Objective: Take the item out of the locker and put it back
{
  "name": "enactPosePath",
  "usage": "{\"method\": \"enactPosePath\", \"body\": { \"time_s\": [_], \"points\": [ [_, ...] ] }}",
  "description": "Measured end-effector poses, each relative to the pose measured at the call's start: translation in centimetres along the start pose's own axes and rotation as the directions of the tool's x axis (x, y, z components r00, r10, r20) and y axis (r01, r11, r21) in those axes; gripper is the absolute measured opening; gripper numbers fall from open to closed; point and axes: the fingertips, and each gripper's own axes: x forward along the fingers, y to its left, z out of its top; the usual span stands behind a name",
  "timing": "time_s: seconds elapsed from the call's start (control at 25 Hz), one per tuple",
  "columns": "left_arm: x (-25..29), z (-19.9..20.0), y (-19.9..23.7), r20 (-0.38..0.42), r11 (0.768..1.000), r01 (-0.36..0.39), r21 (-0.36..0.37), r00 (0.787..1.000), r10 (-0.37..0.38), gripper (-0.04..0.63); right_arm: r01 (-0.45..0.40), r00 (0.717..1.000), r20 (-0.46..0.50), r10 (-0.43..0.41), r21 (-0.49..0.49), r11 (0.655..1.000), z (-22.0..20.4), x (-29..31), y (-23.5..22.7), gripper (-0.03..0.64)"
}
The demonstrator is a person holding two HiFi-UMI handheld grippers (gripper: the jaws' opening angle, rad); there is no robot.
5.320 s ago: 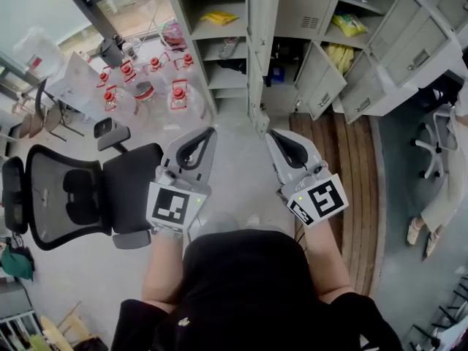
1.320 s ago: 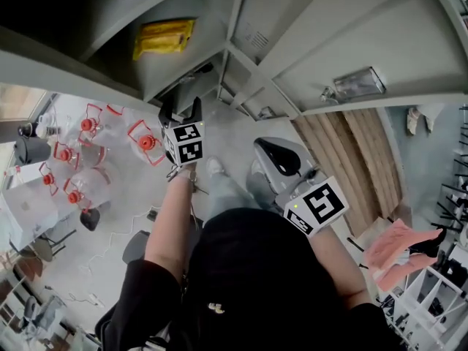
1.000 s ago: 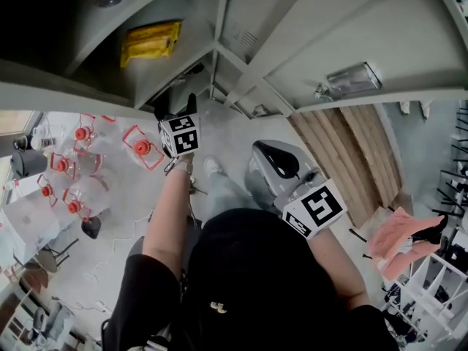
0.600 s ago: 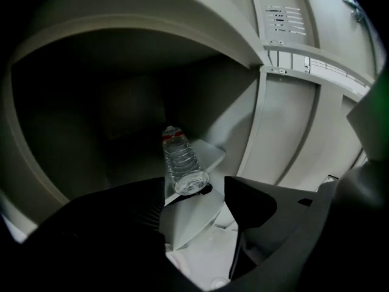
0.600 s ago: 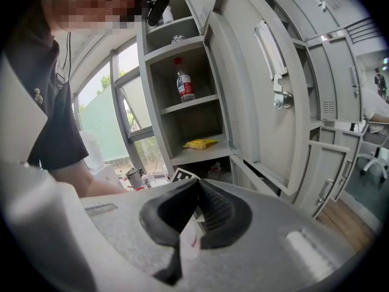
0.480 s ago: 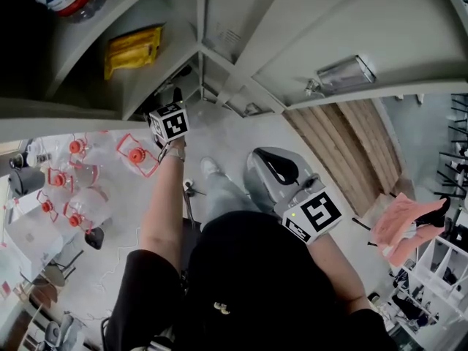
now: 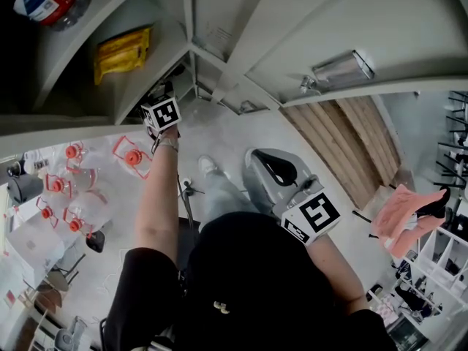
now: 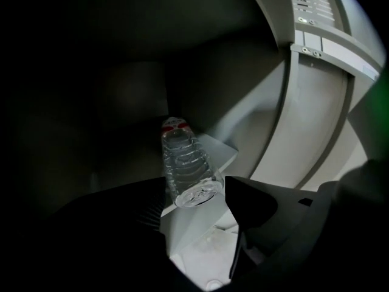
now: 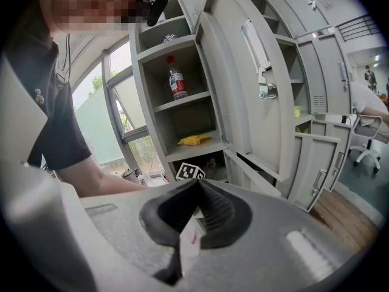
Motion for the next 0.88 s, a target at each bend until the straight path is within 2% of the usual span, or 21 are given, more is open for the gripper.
{"method": "enactPosePath", "body": {
  "time_s": [0.36,0.64,0.88],
  "points": [
    [-0.8,-1.1,-0.2,-0.012,1.0,-0.01,-0.028,1.0,0.01,0.288,-0.004,1.0,0.0,0.004,0.005,1.0,-0.2,-0.3,0.1,-0.003],
    [-0.4,-3.4,-2.0,-0.001,0.996,0.056,-0.07,0.998,-0.057,0.288,-0.01,1.0,-0.002,0.01,0.006,1.0,-0.4,-0.4,0.2,-0.003],
    [-1.1,-2.3,-1.2,-0.01,0.999,0.021,-0.035,1.0,-0.021,0.313,-0.012,1.0,-0.003,0.012,0.007,1.0,-0.5,-0.5,0.1,-0.003]
  ]
}}
